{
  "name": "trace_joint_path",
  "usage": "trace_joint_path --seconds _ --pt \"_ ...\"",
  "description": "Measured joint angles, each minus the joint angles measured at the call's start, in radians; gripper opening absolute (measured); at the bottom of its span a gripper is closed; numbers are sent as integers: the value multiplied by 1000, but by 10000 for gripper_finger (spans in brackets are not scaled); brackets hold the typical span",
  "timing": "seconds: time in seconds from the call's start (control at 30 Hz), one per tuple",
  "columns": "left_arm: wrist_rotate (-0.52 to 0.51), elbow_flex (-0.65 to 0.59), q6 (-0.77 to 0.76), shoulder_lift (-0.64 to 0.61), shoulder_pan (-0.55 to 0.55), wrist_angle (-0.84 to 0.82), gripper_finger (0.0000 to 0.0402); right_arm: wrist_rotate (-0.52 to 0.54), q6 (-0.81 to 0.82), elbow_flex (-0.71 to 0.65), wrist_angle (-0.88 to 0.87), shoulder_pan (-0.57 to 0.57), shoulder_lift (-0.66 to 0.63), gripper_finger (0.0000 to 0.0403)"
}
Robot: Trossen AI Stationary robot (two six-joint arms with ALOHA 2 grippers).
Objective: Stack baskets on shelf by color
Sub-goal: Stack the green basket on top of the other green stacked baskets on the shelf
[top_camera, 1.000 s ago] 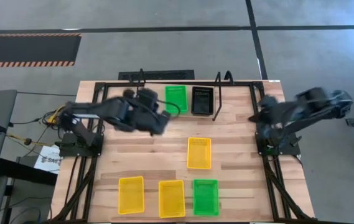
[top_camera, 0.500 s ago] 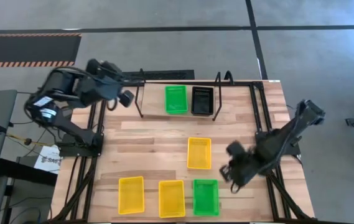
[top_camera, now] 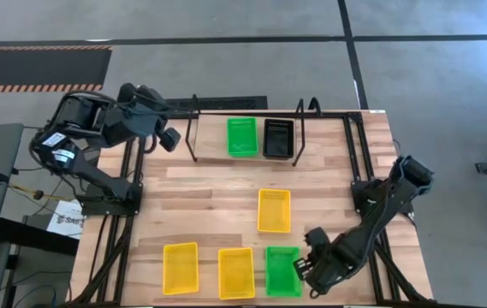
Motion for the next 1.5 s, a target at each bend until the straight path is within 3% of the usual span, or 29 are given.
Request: trace_joint_path --seconds 0.43,0.73,1.0,1.17,1.3,1.5 --pt "76 0 18 47 0 1 0 -3 -51 2 122 -53 53 199" --pt "89 0 85 46 0 0 0 -44 -10 0 164 -88 125 225" --pt "91 0 131 46 0 0 0 -133 -11 2 185 -127 175 195" --pt "124 0 132 44 0 0 0 -194 -45 0 201 -139 206 122" --pt "184 0 164 41 0 0 0 -209 -79 1 223 -144 210 26" --pt "247 0 208 24 0 0 0 -169 -173 59 146 -170 149 8"
